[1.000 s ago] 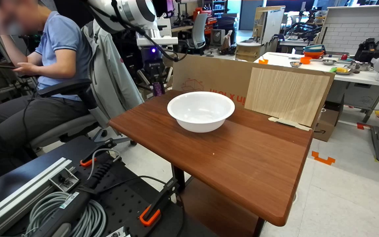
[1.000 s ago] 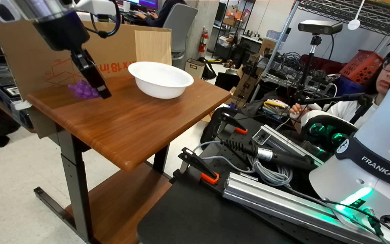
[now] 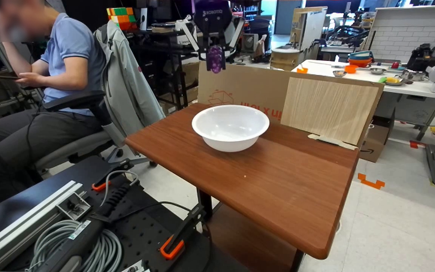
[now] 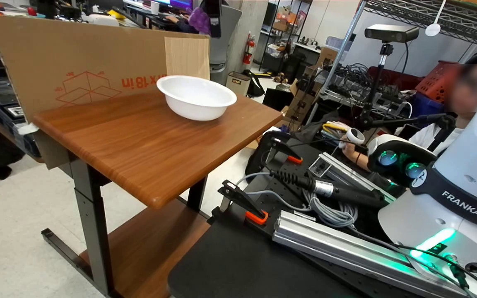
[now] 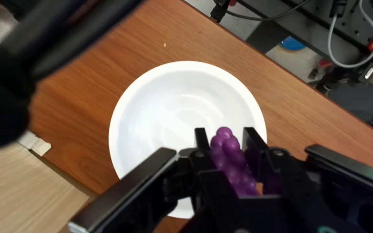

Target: Put the plastic grape toy in the white dish

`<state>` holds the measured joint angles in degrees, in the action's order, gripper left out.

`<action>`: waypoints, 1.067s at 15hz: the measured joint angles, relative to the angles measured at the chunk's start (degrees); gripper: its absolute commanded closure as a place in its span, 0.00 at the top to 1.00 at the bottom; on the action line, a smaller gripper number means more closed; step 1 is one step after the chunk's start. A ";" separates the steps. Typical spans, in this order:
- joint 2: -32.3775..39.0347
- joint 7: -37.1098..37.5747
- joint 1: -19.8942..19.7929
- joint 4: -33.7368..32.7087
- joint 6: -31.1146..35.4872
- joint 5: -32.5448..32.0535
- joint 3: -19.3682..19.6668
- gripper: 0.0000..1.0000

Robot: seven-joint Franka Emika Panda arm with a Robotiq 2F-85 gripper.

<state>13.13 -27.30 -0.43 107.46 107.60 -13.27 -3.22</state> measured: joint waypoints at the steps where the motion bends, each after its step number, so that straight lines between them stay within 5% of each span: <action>1: 0.17 0.00 -1.21 0.64 1.81 1.62 0.56 0.08; 6: 3.40 0.42 -3.72 1.58 9.21 5.15 1.96 0.08; 12: 13.79 1.23 -3.87 -2.85 10.67 6.08 1.88 0.08; 13: 15.61 1.37 -3.87 -4.04 10.67 6.08 1.77 0.57; 16: 19.86 1.91 -3.85 -7.19 10.55 6.10 1.42 0.73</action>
<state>32.98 -25.39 -4.28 100.26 118.15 -7.17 -1.80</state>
